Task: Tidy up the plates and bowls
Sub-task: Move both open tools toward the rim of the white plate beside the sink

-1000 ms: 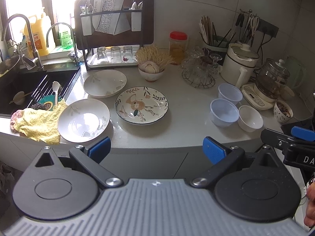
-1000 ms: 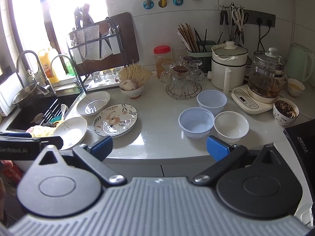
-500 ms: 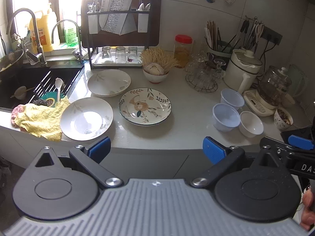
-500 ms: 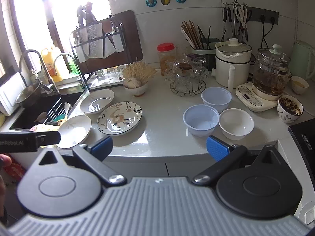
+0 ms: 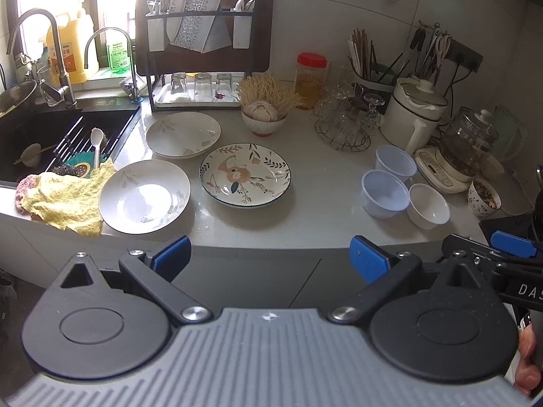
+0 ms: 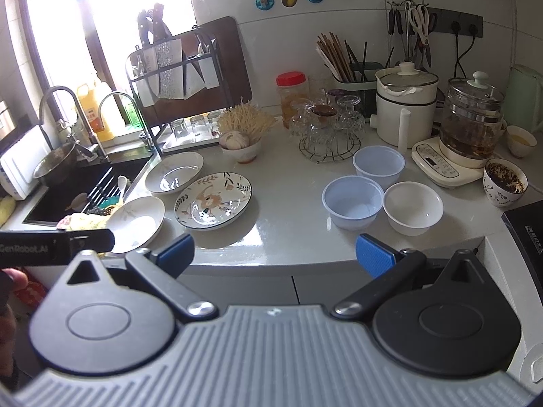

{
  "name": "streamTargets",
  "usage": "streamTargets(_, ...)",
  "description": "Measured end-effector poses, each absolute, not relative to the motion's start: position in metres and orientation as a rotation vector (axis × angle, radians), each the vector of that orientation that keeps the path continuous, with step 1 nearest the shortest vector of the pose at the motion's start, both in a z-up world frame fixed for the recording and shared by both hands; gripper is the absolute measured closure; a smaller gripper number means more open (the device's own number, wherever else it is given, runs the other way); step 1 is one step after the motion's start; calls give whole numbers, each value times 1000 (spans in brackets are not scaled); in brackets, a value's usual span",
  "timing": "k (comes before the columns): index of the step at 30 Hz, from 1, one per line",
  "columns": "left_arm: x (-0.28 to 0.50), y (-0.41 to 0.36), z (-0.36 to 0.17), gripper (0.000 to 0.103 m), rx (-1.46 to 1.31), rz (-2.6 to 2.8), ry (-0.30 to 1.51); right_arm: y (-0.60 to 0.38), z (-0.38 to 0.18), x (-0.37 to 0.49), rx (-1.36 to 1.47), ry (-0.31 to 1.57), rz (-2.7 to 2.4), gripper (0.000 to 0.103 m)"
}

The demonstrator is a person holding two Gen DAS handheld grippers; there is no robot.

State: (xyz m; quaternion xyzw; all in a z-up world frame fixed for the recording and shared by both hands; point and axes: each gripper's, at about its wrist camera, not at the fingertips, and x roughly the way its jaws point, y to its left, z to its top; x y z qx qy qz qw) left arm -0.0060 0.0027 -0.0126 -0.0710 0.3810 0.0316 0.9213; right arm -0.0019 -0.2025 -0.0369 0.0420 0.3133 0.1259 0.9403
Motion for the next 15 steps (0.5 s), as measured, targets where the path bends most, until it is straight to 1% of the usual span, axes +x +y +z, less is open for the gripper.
streamTargets(15, -3, 16, -8, 2, -164, 90, 798, -192, -30, 4, 107, 620, 304, 0)
